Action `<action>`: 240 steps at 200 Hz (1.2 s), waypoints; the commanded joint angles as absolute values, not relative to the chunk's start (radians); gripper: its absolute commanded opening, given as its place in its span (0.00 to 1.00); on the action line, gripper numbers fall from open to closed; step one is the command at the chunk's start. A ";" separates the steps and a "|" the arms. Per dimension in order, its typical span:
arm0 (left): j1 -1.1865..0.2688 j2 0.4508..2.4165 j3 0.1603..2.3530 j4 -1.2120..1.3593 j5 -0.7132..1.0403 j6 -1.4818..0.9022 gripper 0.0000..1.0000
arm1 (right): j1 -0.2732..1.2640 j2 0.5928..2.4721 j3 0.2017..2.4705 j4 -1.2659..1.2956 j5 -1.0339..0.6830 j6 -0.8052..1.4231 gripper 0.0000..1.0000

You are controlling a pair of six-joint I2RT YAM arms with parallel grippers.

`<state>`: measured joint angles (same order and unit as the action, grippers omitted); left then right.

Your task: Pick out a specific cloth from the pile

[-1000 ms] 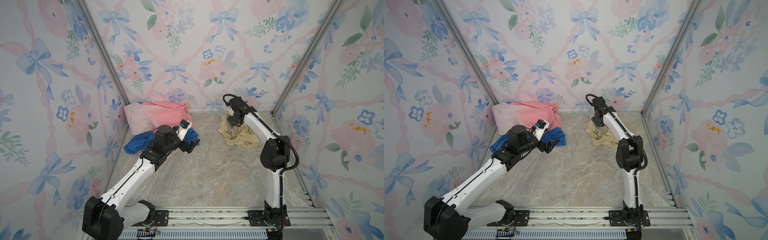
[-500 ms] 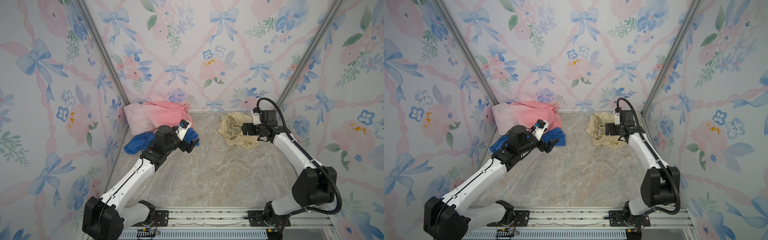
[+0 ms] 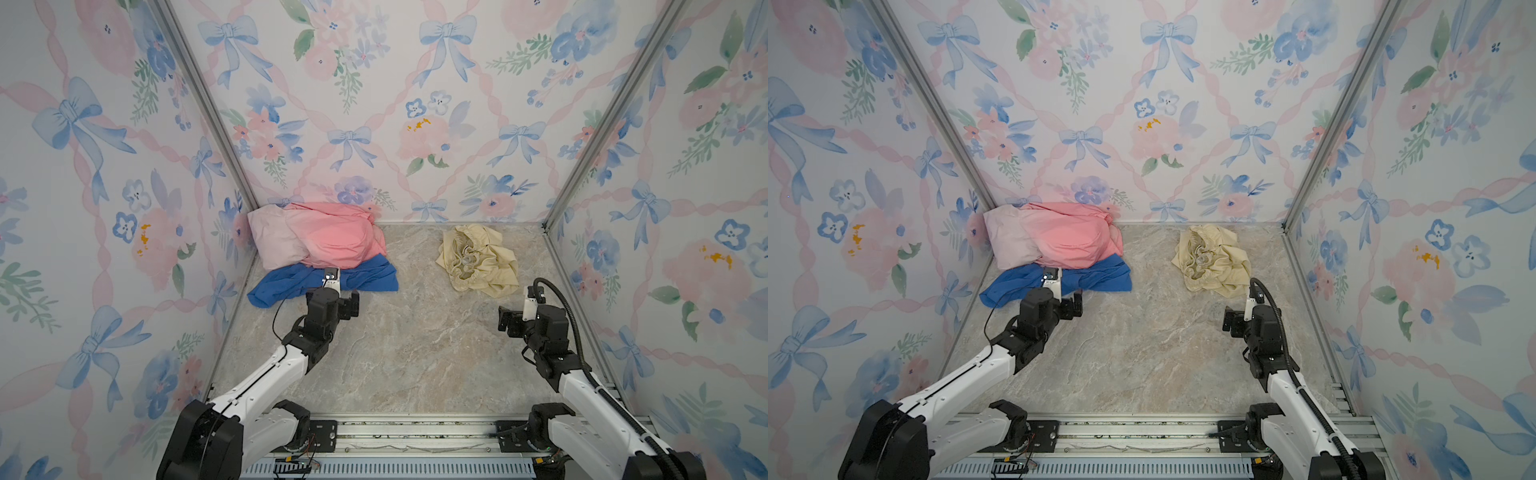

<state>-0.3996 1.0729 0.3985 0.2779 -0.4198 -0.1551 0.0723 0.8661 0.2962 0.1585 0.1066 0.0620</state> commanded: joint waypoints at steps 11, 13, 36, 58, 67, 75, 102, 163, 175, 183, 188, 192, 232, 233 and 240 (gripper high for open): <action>-0.331 1.122 0.320 0.616 -0.508 0.017 0.98 | 0.049 0.948 0.261 0.336 0.092 0.039 0.97; -0.325 1.130 0.309 0.646 -0.502 0.027 0.98 | 0.049 0.957 0.268 0.334 0.087 0.042 0.97; -0.248 1.245 0.213 0.918 -0.395 -0.007 0.98 | 0.051 1.034 0.309 0.340 0.040 0.041 0.97; -0.212 1.321 0.173 1.082 -0.354 0.005 0.98 | 0.051 1.056 0.292 0.428 0.003 0.044 0.97; -0.192 1.330 0.174 1.092 -0.279 0.039 0.98 | 0.051 1.065 0.290 0.449 -0.006 0.043 0.97; -0.182 1.352 0.173 1.130 -0.247 0.066 0.98 | 0.046 1.078 0.298 0.451 -0.011 0.043 0.97; -0.121 1.557 0.116 1.435 -0.191 0.041 0.98 | 0.003 1.158 0.306 0.565 -0.019 0.061 0.97; -0.117 1.562 0.189 1.303 -0.297 0.005 0.98 | -0.034 1.331 0.298 0.872 -0.029 0.057 0.97; -0.126 1.568 0.192 1.312 -0.309 0.012 0.98 | -0.037 1.401 0.272 0.998 -0.022 0.058 0.97; -0.123 1.571 0.195 1.313 -0.310 0.011 0.98 | -0.039 1.466 0.259 1.075 -0.022 0.061 0.97; -0.122 1.575 0.201 1.310 -0.313 0.008 0.98 | -0.036 1.517 0.250 1.139 -0.024 0.060 0.97; -0.118 1.580 0.205 1.308 -0.312 0.006 0.98 | -0.030 1.564 0.243 1.212 -0.020 0.060 0.97; -0.112 1.578 0.208 1.298 -0.304 0.000 0.98 | 0.075 1.536 0.397 0.880 0.158 -0.013 0.97; -0.111 1.578 0.209 1.299 -0.303 0.000 0.98 | 0.077 1.536 0.395 0.882 0.163 -0.014 0.97; -0.110 1.577 0.207 1.297 -0.302 -0.001 0.98 | 0.085 1.544 0.386 0.915 0.180 -0.020 0.97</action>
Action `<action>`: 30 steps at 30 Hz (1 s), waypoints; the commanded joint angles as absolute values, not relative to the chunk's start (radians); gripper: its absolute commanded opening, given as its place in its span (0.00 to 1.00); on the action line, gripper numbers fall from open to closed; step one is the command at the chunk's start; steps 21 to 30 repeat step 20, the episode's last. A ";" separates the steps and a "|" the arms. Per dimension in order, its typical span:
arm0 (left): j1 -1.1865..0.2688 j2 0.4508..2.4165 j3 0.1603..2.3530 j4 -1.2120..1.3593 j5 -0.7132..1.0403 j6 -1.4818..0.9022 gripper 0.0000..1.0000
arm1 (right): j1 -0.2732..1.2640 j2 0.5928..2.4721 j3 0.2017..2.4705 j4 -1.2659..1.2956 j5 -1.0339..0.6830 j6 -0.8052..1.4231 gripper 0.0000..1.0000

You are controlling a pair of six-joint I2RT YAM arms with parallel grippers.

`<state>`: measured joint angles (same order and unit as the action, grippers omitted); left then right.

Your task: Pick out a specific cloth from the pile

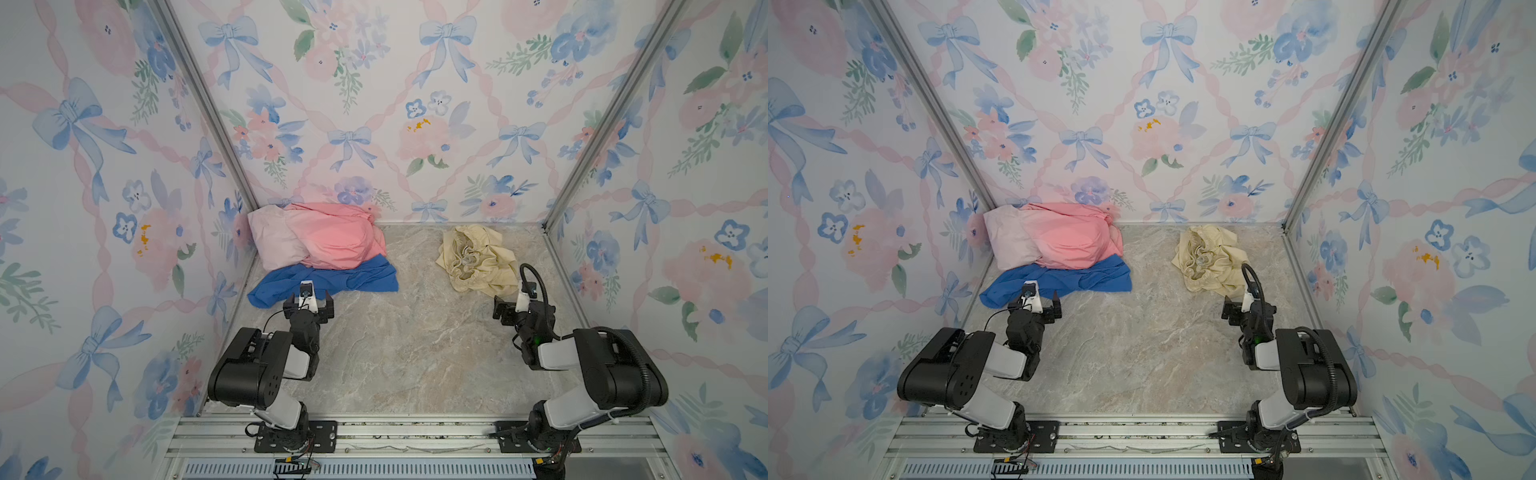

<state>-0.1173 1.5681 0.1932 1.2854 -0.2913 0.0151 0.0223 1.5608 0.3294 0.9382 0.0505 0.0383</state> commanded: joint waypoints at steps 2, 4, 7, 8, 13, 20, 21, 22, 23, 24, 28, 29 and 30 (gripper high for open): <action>-0.110 1.578 0.209 1.298 -0.302 0.000 0.98 | 0.089 1.553 0.374 0.952 0.192 -0.021 0.97; -0.110 1.578 0.210 1.297 -0.303 0.000 0.98 | 0.087 1.551 0.381 0.934 0.186 -0.018 0.97; -0.110 1.578 0.209 1.297 -0.303 0.000 0.98 | 0.042 1.546 0.394 0.900 0.092 0.002 0.97; -0.110 1.578 0.208 1.296 -0.302 -0.001 0.98 | 0.047 1.548 0.394 0.903 0.101 0.002 0.97; -0.110 1.578 0.209 1.296 -0.301 0.000 0.98 | 0.049 1.548 0.394 0.902 0.103 0.000 0.97; -0.095 1.570 0.216 1.264 -0.294 -0.017 0.98 | 0.049 1.548 0.394 0.902 0.104 0.000 0.97; -0.095 1.570 0.216 1.264 -0.294 -0.017 0.98 | 0.049 1.548 0.394 0.902 0.104 0.000 0.97; -0.095 1.570 0.216 1.264 -0.294 -0.017 0.98 | 0.049 1.548 0.394 0.902 0.104 0.000 0.97; -0.095 1.570 0.216 1.264 -0.294 -0.017 0.98 | 0.049 1.548 0.394 0.902 0.104 0.000 0.97; -0.095 1.570 0.216 1.264 -0.294 -0.017 0.98 | 0.049 1.548 0.394 0.902 0.104 0.000 0.97; -0.095 1.570 0.216 1.264 -0.294 -0.017 0.98 | 0.049 1.548 0.394 0.902 0.104 0.000 0.97; -0.095 1.570 0.216 1.264 -0.294 -0.017 0.98 | 0.049 1.548 0.394 0.902 0.104 0.000 0.97; -0.095 1.570 0.216 1.264 -0.294 -0.017 0.98 | 0.049 1.548 0.394 0.902 0.104 0.000 0.97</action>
